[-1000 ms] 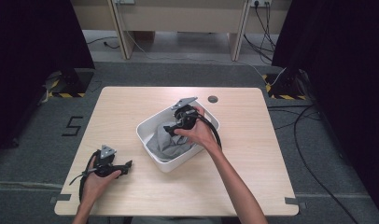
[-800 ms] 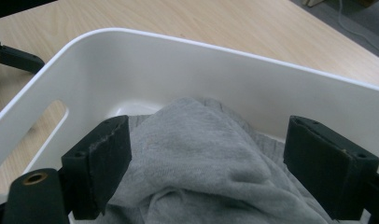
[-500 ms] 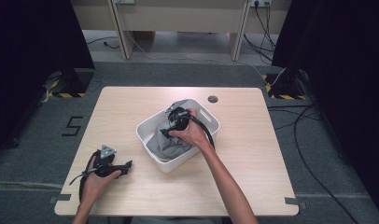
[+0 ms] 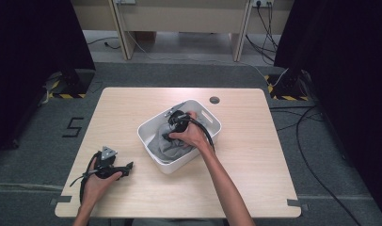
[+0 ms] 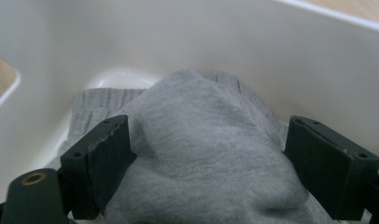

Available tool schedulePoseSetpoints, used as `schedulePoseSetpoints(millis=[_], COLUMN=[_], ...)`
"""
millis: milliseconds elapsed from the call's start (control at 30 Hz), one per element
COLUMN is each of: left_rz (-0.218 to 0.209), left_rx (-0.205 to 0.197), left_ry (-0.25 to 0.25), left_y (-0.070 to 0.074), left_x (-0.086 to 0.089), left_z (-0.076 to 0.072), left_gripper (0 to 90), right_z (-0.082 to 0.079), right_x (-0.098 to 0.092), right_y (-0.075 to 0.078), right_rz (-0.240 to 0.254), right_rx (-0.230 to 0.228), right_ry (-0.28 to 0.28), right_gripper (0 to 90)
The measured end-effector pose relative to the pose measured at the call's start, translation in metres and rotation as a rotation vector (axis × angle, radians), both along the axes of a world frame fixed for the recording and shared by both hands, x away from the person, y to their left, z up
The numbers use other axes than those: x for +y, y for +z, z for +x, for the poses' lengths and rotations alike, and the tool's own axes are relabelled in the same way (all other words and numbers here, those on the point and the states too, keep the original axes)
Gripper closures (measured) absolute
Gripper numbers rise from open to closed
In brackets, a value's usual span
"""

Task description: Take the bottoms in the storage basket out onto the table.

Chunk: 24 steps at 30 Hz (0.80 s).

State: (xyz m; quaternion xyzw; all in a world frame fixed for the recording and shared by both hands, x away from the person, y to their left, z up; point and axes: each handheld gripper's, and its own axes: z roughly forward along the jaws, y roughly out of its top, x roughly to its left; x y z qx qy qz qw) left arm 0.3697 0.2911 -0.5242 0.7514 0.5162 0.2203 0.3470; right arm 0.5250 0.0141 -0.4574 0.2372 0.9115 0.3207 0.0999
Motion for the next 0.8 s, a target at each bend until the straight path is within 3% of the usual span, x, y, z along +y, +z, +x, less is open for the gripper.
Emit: schedulePoseSetpoints(millis=[433, 800], left_rz=[0.0, 0.001], left_rx=[0.0, 0.0], left_ry=[0.0, -0.001], left_y=[0.0, 0.0], left_x=[0.0, 0.0], left_z=[0.0, 0.0], left_gripper=[12.9, 12.9], right_z=[0.001, 0.004], right_x=[0.008, 0.013], right_y=[-0.018, -0.032], right_rz=[-0.096, -0.124], right_rx=[0.015, 0.055], right_ry=[0.015, -0.004], right_gripper=[11.7, 6.0])
